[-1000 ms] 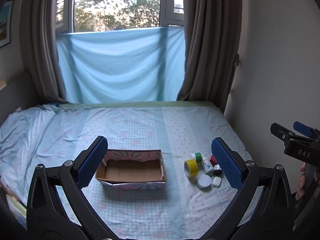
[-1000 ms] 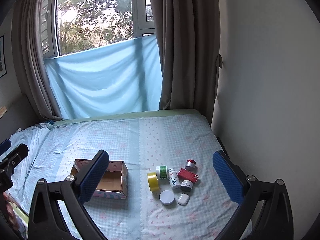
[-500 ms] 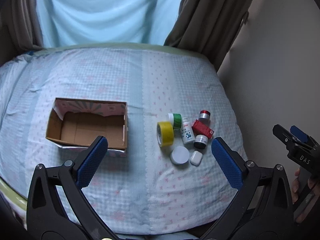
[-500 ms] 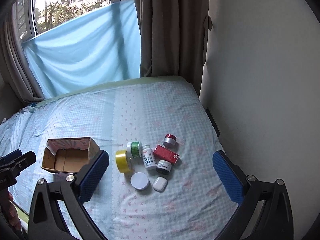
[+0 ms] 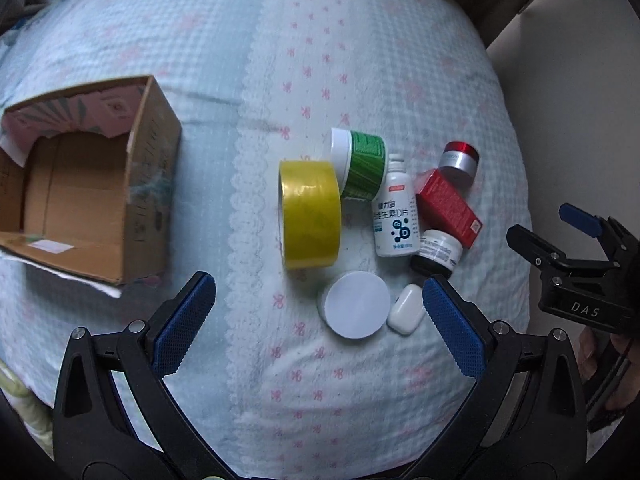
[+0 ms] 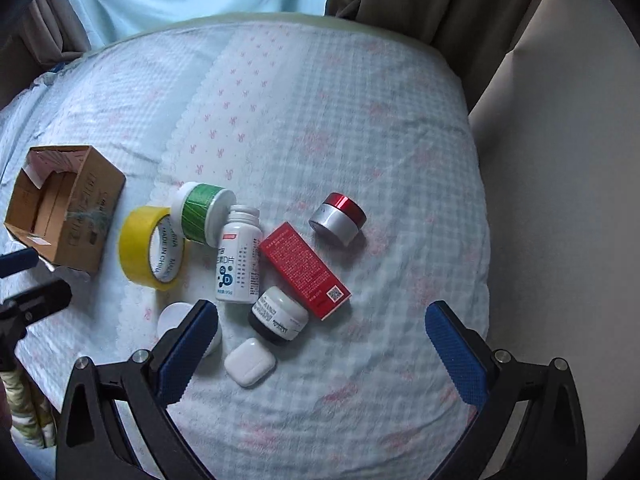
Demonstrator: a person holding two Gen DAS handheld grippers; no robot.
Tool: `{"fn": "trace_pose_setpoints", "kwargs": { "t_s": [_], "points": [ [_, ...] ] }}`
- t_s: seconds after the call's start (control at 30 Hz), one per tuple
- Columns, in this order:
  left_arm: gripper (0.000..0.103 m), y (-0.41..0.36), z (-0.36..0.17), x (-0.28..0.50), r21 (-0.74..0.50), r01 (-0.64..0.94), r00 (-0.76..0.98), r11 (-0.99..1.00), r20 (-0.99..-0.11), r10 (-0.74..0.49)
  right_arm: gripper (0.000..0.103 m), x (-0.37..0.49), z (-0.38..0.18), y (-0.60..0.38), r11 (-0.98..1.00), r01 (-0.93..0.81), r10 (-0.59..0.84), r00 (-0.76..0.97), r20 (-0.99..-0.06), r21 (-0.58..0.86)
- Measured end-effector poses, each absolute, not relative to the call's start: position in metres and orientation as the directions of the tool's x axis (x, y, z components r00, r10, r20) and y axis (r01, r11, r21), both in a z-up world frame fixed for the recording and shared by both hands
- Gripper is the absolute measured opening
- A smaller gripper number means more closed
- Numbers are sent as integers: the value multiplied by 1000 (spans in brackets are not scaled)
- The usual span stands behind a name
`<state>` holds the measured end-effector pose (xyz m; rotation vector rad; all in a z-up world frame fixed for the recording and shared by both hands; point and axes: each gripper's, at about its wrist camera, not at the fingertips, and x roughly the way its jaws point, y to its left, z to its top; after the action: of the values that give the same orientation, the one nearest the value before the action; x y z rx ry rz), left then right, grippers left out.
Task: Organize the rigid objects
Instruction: 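Grasp the yellow tape roll with the left tool while the right tool grasps the red box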
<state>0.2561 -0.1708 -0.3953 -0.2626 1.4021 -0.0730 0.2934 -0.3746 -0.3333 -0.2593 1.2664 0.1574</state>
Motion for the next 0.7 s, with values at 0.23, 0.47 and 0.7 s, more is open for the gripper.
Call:
{"fn": "trace_pose_setpoints", "kwargs": {
  "t_s": [0.23,0.47,0.7],
  "points": [
    [99,-175,-457,288,-185,-150,107,971,-980,-170,85,348,-425,-365,907,-419,-20,76,-997,-50],
    [86,-177,-484,302,-201,-186,70,962,-979,-191,62,365,-481,-357,873,-489,-36,-60,-998,-2],
    [38,-177,-503,305,-207,-184,21,961,-978,-207,48,366,-501,-350,836,-546,-103,-52,-993,-58]
  ]
}}
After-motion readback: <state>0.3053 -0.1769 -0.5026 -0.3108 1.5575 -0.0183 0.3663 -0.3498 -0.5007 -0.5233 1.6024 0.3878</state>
